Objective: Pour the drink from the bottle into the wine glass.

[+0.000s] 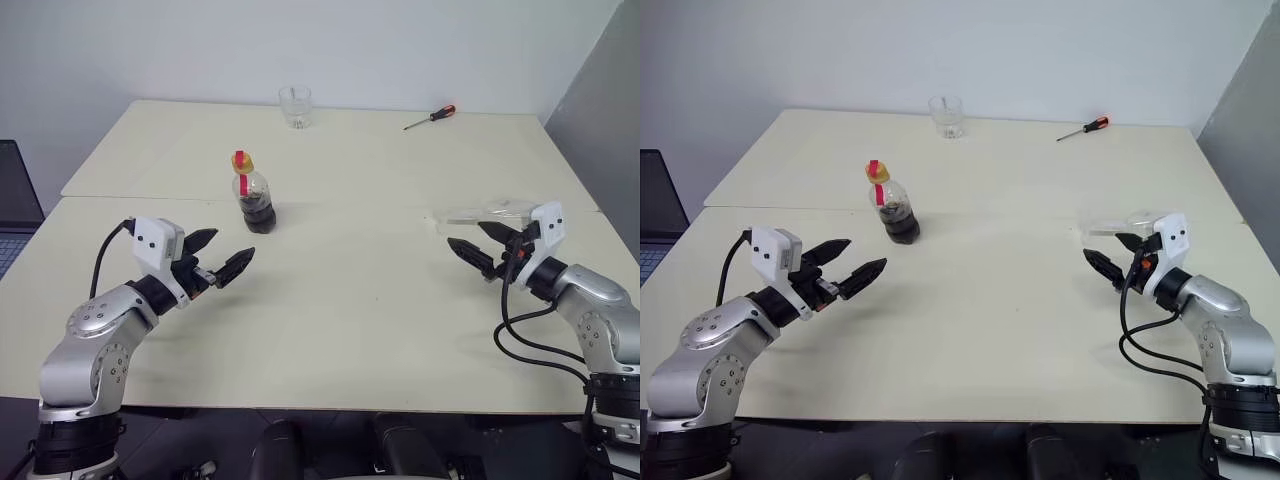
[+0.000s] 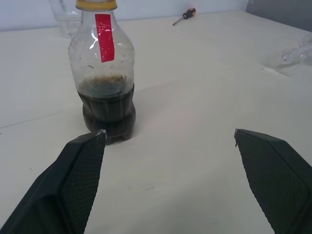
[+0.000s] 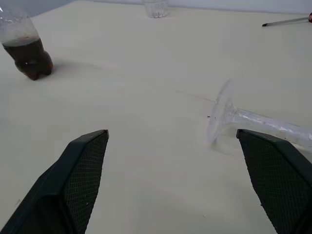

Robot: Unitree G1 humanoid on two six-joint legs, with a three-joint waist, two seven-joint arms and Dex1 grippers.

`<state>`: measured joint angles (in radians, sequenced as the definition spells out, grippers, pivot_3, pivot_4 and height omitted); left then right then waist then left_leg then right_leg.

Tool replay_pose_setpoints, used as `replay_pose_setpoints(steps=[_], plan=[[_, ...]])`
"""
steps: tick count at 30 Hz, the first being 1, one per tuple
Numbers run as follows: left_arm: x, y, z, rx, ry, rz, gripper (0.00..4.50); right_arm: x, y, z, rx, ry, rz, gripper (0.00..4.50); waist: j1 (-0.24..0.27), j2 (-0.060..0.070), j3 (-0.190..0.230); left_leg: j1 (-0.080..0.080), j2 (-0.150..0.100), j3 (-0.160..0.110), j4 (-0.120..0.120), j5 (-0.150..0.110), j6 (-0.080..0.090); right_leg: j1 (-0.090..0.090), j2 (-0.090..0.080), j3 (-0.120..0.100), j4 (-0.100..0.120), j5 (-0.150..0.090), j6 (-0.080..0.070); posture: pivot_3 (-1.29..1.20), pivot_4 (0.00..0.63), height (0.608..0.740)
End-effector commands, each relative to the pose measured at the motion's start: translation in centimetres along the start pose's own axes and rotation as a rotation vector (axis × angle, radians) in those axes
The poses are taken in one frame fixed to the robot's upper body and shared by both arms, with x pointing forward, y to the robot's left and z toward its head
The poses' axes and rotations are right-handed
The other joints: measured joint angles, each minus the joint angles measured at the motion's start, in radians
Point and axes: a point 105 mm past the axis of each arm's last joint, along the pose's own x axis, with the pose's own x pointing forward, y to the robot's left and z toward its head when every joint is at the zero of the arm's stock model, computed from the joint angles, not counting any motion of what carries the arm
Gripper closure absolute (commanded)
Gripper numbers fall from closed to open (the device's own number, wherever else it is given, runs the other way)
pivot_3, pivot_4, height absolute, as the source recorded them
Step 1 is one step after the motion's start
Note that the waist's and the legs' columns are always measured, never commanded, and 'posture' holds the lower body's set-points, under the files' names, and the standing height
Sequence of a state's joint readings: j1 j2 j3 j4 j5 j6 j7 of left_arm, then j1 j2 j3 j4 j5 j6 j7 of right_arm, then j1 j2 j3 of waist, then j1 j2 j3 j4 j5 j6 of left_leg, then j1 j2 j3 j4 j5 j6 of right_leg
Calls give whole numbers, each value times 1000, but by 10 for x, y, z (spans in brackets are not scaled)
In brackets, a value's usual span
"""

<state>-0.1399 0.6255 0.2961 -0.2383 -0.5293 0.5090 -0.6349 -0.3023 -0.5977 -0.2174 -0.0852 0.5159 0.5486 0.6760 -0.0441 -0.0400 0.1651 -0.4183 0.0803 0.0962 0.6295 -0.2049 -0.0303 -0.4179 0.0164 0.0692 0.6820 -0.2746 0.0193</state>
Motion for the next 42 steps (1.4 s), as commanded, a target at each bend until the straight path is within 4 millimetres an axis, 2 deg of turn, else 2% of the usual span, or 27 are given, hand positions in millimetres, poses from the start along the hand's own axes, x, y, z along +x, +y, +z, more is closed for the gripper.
replay_pose_setpoints(steps=[1,7,14,19,23,25,27,32,42], plan=[[-4,3,20,48,-52,11,21,-1,7,24,-32,-70,34,0,0,0,0,0,0,0,0,0,0,0,0,0,0,0,0,0,150,740],[-7,6,14,34,-49,34,21,0,14,25,-25,-69,74,0,0,0,0,0,0,0,0,0,0,0,0,0,0,0,0,0,150,740],[0,16,14,68,-56,93,21,9,36,34,-22,-81,174,0,0,0,0,0,0,0,0,0,0,0,0,0,0,0,0,0,150,740],[23,20,21,125,-123,163,21,20,76,33,-89,-17,349,0,6,0,0,1,0,-3,1,0,0,2,0,-1,0,0,0,0,150,740],[34,19,18,115,-145,189,21,23,105,35,-94,-3,455,0,8,0,0,0,0,-2,1,0,0,2,0,-1,-1,2,-3,0,150,740],[39,20,13,69,-165,223,21,30,126,35,-106,-7,517,0,10,0,0,0,0,-2,0,0,0,2,0,-2,-1,2,-4,0,150,740],[43,18,9,51,-169,229,21,33,136,36,-108,-10,545,0,10,-1,0,0,0,-3,1,0,0,2,0,-2,0,2,-3,0,150,740],[53,20,14,44,-187,248,21,38,144,32,-125,3,564,0,13,-1,0,0,0,-6,2,0,0,4,0,-5,0,2,-3,0,150,740],[77,24,13,48,-171,256,21,41,146,30,-150,3,557,0,13,-1,0,-1,-1,-7,2,0,0,4,0,-7,-1,2,-3,0,150,740]])
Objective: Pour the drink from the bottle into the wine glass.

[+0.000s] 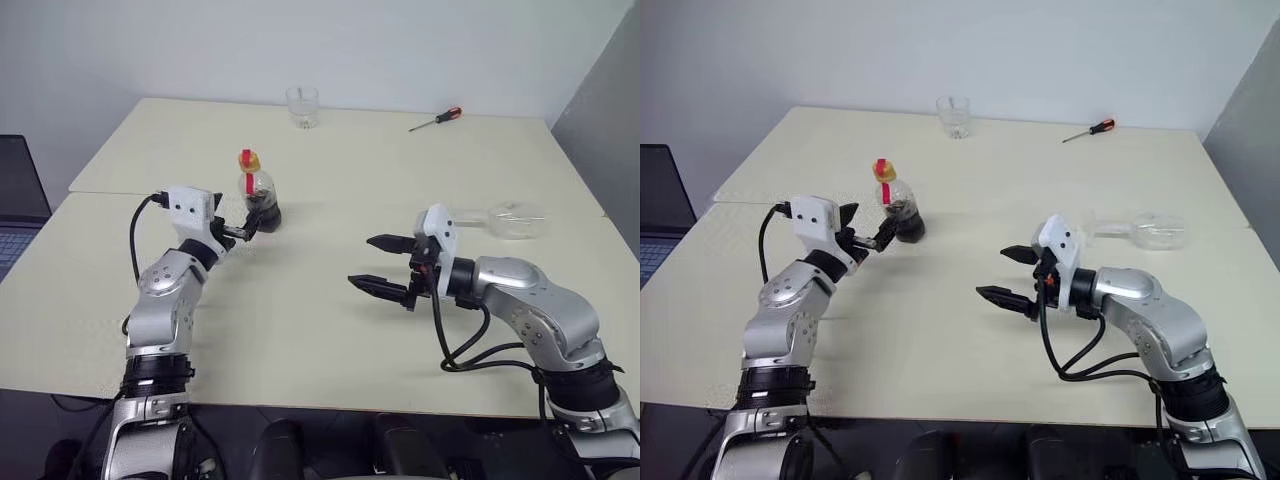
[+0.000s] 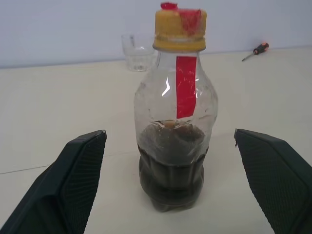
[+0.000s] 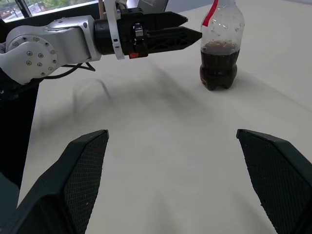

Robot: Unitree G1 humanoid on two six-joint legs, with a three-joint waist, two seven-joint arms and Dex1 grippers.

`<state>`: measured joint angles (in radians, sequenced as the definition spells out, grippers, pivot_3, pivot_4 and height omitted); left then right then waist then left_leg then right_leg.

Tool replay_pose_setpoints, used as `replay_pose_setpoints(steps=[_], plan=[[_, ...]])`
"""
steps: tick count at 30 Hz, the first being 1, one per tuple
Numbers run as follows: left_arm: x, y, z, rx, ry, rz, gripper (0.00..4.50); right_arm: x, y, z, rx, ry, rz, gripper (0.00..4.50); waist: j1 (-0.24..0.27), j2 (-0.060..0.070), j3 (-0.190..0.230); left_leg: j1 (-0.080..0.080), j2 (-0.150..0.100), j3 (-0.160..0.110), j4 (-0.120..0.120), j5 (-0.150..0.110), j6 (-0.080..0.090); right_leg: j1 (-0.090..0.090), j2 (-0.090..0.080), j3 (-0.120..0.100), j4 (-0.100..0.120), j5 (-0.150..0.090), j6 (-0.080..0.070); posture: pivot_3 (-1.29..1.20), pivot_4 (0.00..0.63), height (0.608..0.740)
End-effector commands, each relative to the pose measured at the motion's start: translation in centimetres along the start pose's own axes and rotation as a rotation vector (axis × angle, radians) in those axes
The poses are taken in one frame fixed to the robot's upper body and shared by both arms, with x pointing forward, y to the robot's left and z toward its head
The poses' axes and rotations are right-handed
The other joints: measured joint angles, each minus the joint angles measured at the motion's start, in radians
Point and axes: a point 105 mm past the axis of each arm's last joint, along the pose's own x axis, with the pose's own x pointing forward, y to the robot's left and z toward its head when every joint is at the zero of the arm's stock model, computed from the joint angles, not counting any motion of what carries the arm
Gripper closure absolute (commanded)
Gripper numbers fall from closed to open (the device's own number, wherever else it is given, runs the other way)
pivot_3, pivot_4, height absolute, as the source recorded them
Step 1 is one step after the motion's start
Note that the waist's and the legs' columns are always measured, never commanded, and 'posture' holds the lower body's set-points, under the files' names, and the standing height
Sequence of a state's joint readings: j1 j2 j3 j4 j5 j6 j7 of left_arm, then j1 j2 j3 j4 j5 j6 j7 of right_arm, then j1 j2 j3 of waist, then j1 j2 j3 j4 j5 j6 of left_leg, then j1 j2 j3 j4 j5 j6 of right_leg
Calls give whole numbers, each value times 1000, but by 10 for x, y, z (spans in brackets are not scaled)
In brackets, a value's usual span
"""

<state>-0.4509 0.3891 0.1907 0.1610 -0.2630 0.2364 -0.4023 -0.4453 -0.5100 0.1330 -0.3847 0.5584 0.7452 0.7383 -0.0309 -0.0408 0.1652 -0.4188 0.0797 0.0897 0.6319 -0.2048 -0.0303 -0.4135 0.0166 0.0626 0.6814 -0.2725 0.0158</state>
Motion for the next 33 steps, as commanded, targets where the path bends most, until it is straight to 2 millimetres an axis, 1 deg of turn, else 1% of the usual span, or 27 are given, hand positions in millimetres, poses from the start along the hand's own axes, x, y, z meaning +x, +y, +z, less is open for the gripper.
replay_pose_setpoints(steps=[1,6,10,13,19,24,29,33], plan=[[8,-3,12,23,-45,-1,21,0,1,12,-53,-33,-3,0,0,0,0,0,0,0,0,0,0,0,0,0,0,0,0,0,150,740],[14,-6,4,32,-17,-22,21,2,1,14,-62,-36,-6,0,1,0,0,0,0,-1,0,0,0,0,0,0,0,0,0,0,150,740],[20,-11,7,21,-26,-42,21,3,1,14,-66,-39,-11,0,1,0,0,0,0,-1,0,0,0,0,0,-1,0,0,0,0,150,740],[24,-16,4,24,-17,-55,21,4,1,15,-68,-40,-11,0,1,0,0,0,0,-1,0,0,0,0,0,-1,0,0,0,0,150,740],[30,-9,-5,32,-1,-37,21,4,-1,17,-78,-44,-30,0,0,0,0,0,0,-1,0,0,0,0,0,-2,0,0,0,0,150,740],[43,-8,-4,27,-13,-35,21,3,-1,17,-77,-46,-34,0,2,0,0,-1,0,-1,0,0,0,0,0,-5,0,0,0,0,150,740],[59,-20,-3,29,-32,-60,21,2,-1,15,-62,-48,-42,0,2,0,0,-2,-1,-1,1,0,0,0,0,-6,0,0,0,0,150,740],[68,-23,-5,30,-30,-52,21,0,-2,14,-59,-45,-55,0,2,0,0,-5,-1,-2,2,0,0,0,0,-11,-1,0,0,0,150,740]])
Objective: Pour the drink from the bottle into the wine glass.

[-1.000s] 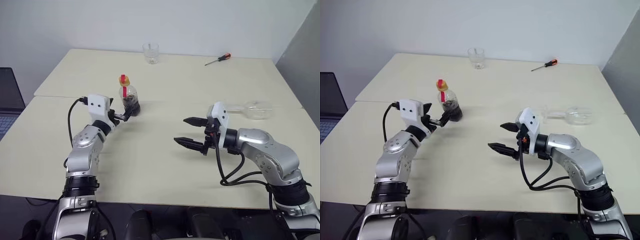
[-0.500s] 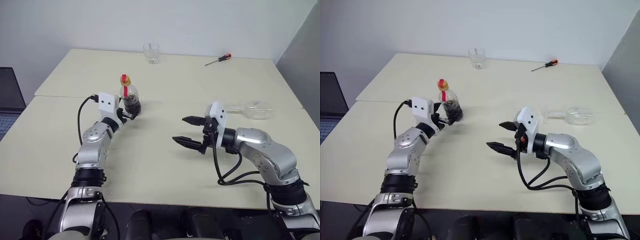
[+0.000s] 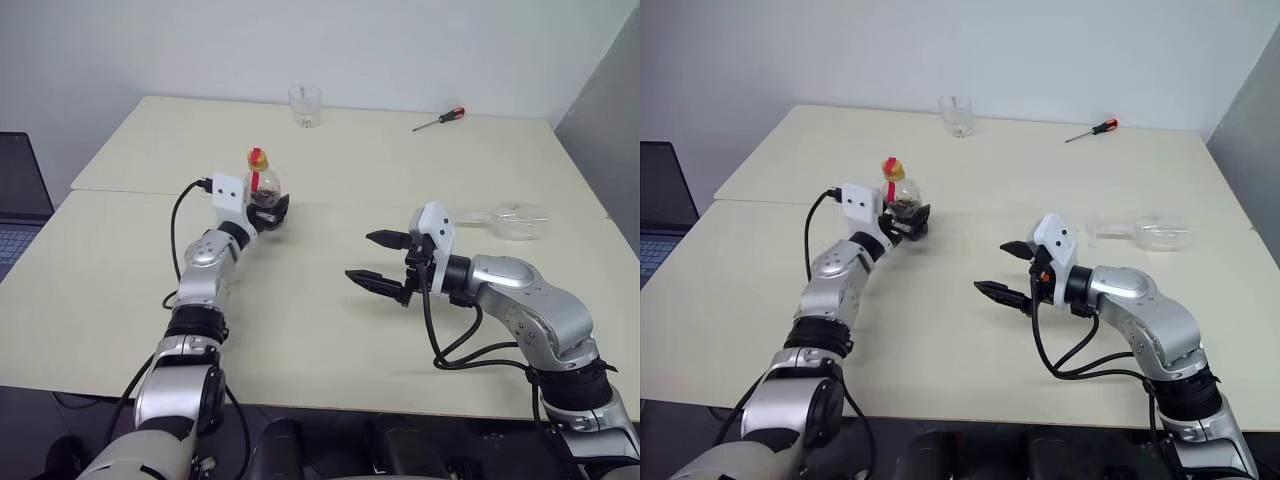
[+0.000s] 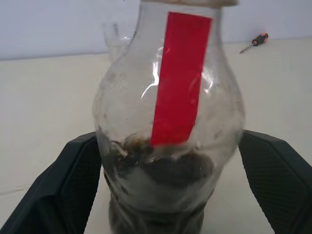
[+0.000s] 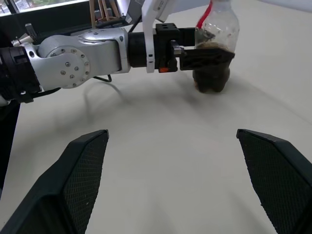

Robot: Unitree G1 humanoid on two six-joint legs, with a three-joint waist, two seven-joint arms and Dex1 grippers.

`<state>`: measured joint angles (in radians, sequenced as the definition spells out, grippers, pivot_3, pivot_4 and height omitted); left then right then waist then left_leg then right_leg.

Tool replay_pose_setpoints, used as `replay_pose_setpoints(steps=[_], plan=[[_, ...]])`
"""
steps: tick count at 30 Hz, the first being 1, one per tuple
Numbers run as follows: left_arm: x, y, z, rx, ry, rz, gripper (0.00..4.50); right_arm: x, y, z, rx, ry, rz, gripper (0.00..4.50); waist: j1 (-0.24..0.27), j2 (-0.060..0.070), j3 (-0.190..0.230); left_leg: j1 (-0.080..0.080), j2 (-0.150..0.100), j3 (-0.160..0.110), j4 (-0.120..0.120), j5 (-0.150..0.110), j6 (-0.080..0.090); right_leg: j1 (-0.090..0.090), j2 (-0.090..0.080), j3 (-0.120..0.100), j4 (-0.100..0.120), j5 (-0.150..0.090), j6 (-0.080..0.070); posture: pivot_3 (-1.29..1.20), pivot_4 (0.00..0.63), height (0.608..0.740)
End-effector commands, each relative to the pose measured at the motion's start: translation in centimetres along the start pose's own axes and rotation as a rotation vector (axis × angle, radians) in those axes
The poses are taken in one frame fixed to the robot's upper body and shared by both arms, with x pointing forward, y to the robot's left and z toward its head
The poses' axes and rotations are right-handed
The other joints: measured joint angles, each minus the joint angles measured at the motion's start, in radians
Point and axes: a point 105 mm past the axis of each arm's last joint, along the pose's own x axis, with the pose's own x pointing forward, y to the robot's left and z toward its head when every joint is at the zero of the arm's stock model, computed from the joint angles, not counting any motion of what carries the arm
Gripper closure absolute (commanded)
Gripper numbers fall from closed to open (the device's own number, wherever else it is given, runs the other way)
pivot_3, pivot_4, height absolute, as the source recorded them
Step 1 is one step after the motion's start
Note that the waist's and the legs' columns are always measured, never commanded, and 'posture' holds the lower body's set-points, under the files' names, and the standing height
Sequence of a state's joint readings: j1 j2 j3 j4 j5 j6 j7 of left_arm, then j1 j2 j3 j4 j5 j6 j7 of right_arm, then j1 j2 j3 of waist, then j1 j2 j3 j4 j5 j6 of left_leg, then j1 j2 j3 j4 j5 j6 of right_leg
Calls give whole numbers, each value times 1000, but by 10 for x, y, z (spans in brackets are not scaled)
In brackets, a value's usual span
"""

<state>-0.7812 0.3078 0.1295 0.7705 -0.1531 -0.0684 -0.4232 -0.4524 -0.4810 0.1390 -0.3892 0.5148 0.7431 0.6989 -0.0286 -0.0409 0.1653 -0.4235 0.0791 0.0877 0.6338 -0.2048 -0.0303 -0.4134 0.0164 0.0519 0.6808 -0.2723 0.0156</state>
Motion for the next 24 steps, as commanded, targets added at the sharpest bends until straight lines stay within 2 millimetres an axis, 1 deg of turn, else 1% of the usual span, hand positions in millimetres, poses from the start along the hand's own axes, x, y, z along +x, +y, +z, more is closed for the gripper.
replay_pose_setpoints(steps=[1,5,13,18,24], plan=[[7,-3,9,23,-39,-1,21,-5,2,12,-35,-40,-9,0,-1,0,0,0,0,0,0,0,0,0,0,-1,0,0,0,0,150,740],[10,0,8,17,-48,26,21,-7,-1,10,-29,-42,-34,0,0,0,0,-2,1,-3,0,0,0,0,0,-6,0,0,-1,0,150,740],[17,3,14,12,-73,43,21,-7,-3,12,-29,-48,-44,0,0,0,0,-6,0,-5,4,0,0,-1,0,-8,0,0,-1,0,150,740],[20,6,28,12,-126,57,21,-7,-3,11,-29,-45,-47,0,0,0,0,-8,0,-5,7,0,0,-1,0,-9,1,0,-1,0,150,740],[23,3,33,39,-147,45,21,-8,-4,11,-31,-40,-49,0,0,0,0,-8,0,-6,9,0,0,-1,0,-9,1,0,-1,0,150,740]])
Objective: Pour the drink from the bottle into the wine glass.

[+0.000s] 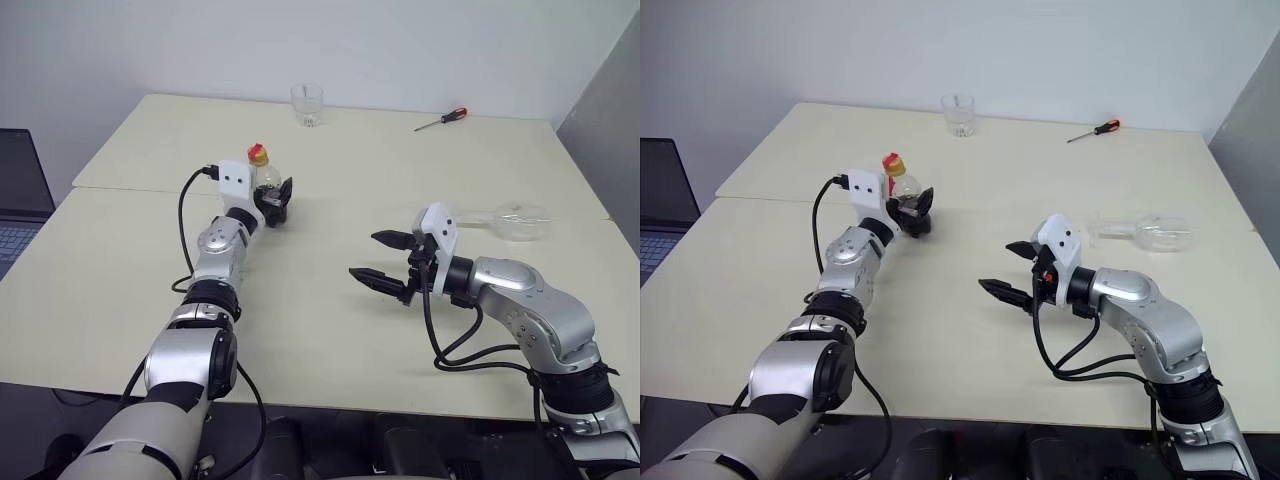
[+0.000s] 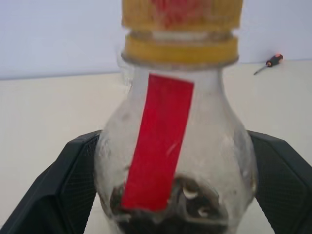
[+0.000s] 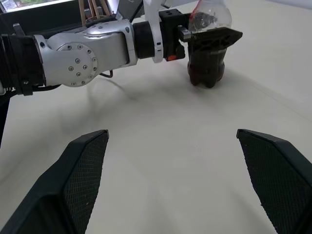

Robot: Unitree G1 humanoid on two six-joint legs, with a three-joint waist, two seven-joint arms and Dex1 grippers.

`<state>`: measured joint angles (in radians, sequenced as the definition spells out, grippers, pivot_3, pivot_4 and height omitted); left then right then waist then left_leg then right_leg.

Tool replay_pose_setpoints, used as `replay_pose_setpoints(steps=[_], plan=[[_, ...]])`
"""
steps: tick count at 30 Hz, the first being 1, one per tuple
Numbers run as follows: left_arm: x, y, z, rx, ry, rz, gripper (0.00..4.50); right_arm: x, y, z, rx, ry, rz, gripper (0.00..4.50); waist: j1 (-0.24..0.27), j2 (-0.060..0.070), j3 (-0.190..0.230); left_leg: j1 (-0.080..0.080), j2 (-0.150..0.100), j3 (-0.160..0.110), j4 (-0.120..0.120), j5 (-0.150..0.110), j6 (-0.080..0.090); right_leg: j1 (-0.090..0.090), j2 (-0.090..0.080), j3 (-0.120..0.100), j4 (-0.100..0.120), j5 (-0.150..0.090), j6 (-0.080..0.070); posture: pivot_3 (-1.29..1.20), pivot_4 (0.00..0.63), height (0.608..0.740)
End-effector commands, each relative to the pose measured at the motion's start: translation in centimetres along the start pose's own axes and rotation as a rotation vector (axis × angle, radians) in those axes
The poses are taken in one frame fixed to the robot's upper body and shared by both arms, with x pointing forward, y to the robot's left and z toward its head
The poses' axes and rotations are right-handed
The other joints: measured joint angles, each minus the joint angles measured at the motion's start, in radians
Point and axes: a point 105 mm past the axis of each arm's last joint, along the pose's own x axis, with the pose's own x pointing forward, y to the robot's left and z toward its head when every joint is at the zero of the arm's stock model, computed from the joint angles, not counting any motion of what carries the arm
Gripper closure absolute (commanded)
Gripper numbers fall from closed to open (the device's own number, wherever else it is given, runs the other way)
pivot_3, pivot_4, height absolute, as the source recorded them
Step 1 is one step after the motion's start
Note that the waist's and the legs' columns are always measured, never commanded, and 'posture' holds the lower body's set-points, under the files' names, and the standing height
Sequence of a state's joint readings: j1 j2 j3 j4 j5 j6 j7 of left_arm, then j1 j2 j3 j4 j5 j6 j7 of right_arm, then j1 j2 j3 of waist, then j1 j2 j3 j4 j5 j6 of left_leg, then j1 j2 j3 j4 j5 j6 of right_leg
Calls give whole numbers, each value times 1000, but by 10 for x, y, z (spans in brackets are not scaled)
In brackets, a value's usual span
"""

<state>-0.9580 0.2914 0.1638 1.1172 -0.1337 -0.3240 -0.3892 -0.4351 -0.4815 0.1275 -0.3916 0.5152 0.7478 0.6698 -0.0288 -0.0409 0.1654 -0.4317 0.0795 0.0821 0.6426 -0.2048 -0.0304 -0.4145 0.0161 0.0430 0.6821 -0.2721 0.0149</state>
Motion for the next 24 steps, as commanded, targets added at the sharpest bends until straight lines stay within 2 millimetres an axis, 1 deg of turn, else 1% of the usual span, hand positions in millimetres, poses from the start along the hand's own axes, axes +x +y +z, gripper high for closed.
replay_pose_setpoints(steps=[1,3,7,13,15,16,18,20,21,24], plan=[[7,-2,19,41,-60,-10,21,-5,0,15,-46,-44,-9,0,0,0,0,0,0,0,0,0,0,0,0,0,0,0,0,0,150,740],[9,-2,17,46,-48,-2,21,-6,0,15,-48,-40,-10,0,0,0,0,0,0,0,0,0,0,0,0,0,0,0,0,0,150,740],[10,-6,9,36,-16,7,21,-8,0,15,-53,-33,-12,0,0,0,0,0,0,0,1,0,0,0,0,0,0,0,0,0,150,740],[12,-12,9,33,-22,7,21,-10,-1,17,-63,-24,-13,0,0,0,0,-1,0,0,1,0,0,0,0,-1,0,0,0,0,150,740],[12,-12,6,35,-10,19,432,-10,0,18,-67,-24,-15,0,0,0,0,-1,0,0,1,0,0,0,0,-1,0,0,0,0,150,740],[12,-11,4,37,-2,24,553,-10,0,19,-68,-24,-17,0,0,0,0,-1,0,0,1,0,0,0,0,-1,0,0,0,0,150,740],[11,-11,1,41,9,27,1182,-10,0,19,-68,-24,-21,0,0,0,0,-1,0,0,1,0,0,0,0,-1,0,0,0,0,150,740],[11,-12,0,45,16,24,1703,-11,1,19,-66,-24,-26,0,0,0,0,-1,0,0,1,0,0,0,0,-1,0,0,0,0,150,740],[11,-12,-1,48,19,22,1859,-11,2,19,-65,-25,-30,0,0,0,0,-1,0,0,1,0,0,0,0,-1,0,0,0,0,150,740],[10,-12,-3,54,27,20,2083,-13,1,19,-65,-28,-43,0,0,0,0,-1,0,-1,1,0,0,0,0,-1,0,0,0,0,150,740]])
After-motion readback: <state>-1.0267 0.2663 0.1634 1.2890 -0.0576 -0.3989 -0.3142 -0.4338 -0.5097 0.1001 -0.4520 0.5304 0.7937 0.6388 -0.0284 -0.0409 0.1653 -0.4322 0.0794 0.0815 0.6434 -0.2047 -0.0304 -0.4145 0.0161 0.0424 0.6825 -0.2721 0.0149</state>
